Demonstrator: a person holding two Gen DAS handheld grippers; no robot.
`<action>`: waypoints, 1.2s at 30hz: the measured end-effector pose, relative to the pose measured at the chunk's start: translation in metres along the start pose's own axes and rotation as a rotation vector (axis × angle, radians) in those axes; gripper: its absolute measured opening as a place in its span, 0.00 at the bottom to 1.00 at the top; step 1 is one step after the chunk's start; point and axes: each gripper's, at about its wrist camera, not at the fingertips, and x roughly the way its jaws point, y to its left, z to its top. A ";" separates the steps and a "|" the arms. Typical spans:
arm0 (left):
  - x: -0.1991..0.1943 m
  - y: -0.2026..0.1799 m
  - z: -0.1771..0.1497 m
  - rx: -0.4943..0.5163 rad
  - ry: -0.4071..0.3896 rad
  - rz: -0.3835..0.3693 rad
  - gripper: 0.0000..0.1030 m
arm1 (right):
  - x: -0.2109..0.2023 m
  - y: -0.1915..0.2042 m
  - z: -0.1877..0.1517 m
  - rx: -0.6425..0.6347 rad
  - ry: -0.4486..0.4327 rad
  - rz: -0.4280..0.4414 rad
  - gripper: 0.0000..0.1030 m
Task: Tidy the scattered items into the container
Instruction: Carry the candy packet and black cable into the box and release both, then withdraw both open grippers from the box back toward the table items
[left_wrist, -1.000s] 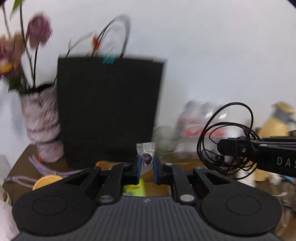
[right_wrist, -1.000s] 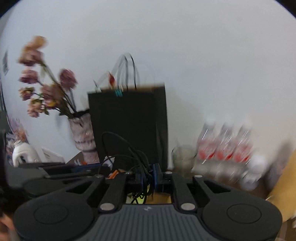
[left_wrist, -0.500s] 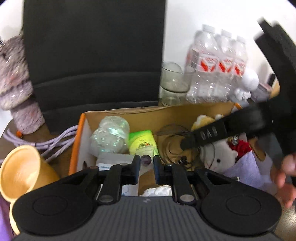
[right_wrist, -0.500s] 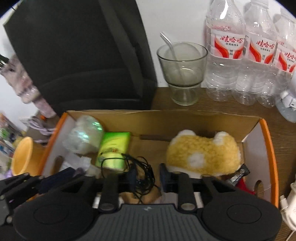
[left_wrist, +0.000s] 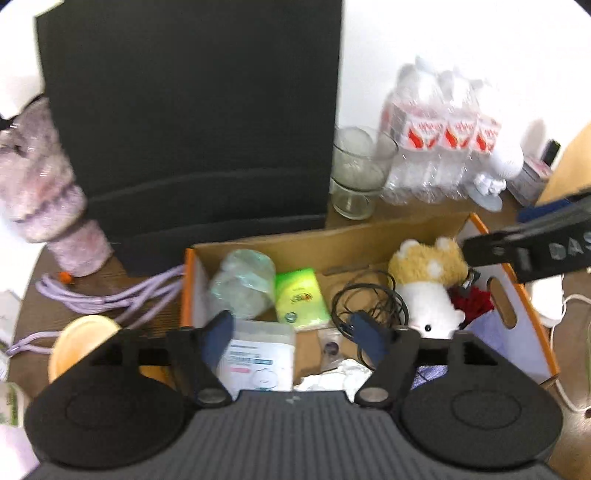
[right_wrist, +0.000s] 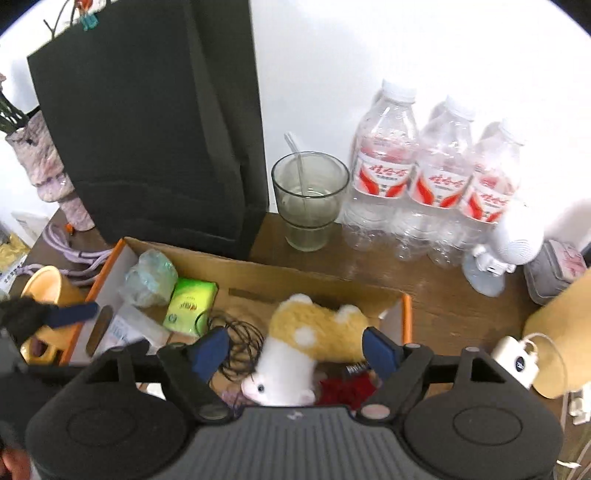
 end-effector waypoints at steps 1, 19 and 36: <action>-0.006 0.002 0.003 -0.014 0.005 0.007 0.82 | -0.010 -0.003 0.000 0.008 -0.010 -0.004 0.77; -0.096 -0.012 -0.071 -0.109 -0.391 0.082 1.00 | -0.090 0.002 -0.080 0.028 -0.303 -0.054 0.88; -0.124 -0.013 -0.219 -0.049 -0.575 0.100 1.00 | -0.115 0.021 -0.240 0.018 -0.783 0.019 0.91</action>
